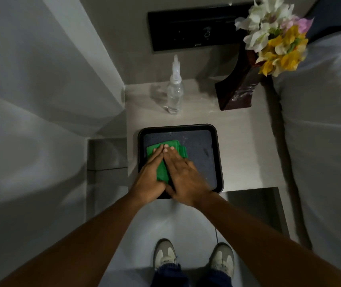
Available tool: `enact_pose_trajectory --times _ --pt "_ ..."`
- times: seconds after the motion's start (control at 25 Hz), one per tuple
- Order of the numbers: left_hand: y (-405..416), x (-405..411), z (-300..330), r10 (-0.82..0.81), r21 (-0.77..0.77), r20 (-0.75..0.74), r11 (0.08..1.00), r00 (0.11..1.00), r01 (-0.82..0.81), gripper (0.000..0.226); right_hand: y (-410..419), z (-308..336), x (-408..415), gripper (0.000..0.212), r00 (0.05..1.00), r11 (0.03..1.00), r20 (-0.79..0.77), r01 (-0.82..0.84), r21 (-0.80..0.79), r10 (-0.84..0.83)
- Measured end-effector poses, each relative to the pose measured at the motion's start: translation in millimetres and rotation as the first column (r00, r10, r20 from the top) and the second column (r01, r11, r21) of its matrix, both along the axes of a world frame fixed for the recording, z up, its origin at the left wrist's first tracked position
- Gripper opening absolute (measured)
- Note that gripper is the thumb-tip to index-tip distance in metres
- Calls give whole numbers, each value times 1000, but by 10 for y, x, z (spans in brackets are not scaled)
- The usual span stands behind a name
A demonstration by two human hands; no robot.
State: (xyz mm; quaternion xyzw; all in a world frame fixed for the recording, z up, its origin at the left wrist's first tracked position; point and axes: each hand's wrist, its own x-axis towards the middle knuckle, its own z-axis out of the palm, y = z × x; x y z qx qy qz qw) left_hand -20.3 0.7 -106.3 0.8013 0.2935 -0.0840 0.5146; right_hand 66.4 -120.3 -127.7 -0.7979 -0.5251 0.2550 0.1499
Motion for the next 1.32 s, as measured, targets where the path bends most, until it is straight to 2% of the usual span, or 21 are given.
enact_pose_trajectory --times 0.08,0.16,0.24,0.36,0.48,0.52,0.6,0.64,0.68,0.72,0.76,0.84,0.92,0.96,1.08,1.16,1.28,1.32 --pt "-61 -29 9 72 59 44 996 996 -74 90 56 11 -89 90 994 995 111 4 -97 7" --pt "-92 -70 -36 50 135 42 989 998 -55 89 130 -12 -172 80 978 991 208 44 -128 -17" --pt "-98 -55 -62 28 151 47 988 998 -35 83 161 -46 -219 67 956 990 293 69 -120 -31" --pt "-61 16 4 49 136 56 989 997 -56 74 191 -41 -154 53 915 998 403 -4 -64 30" --pt "3 117 145 8 152 28 988 1000 -12 76 218 103 -36 46 891 1000 454 -3 9 -1" --pt "8 154 213 -12 145 28 989 1000 8 78 235 120 9 46 931 999 365 28 22 -34" --pt "-33 270 371 -81 157 67 985 994 69 78 200 231 150 47 981 980 23 194 30 -195" --pt "-67 368 461 -141 189 115 975 983 118 76 147 281 217 47 939 942 -150 324 92 -308" --pt "-100 484 565 -208 239 186 958 960 161 69 85 324 271 44 864 862 -286 473 182 -414" --pt "-138 635 681 -275 312 274 932 922 186 59 20 364 323 38 773 743 -391 614 265 -499" --pt "-173 810 797 -329 388 354 903 875 182 51 -35 395 383 32 653 584 -492 750 312 -576" --pt "-221 1235 1038 -411 500 432 850 803 166 47 -128 448 529 27 301 190 -675 953 235 -673" --pt "-205 1654 1264 -535 650 361 732 763 205 55 -154 477 711 28 2 -103 -773 991 86 -634" --pt "-174 1854 1355 -620 747 268 617 738 247 59 -165 491 815 34 -58 -177 -768 982 73 -638" --pt "12 2456 1593 -795 923 3 235 607 304 68 -162 453 1162 51 -48 -208 -740 970 125 -671" --pt "152 2811 1714 -819 943 -129 72 559 323 74 -59 457 1416 53 -108 -259 -728 961 98 -677" --pt "257 3099 1706 -813 913 -337 -161 474 374 84 170 463 1631 71 -48 -212 -718 967 140 -694" --pt "260 3145 1687 -818 903 -373 -212 438 373 86 249 491 1633 75 -36 -210 -723 966 153 -690"
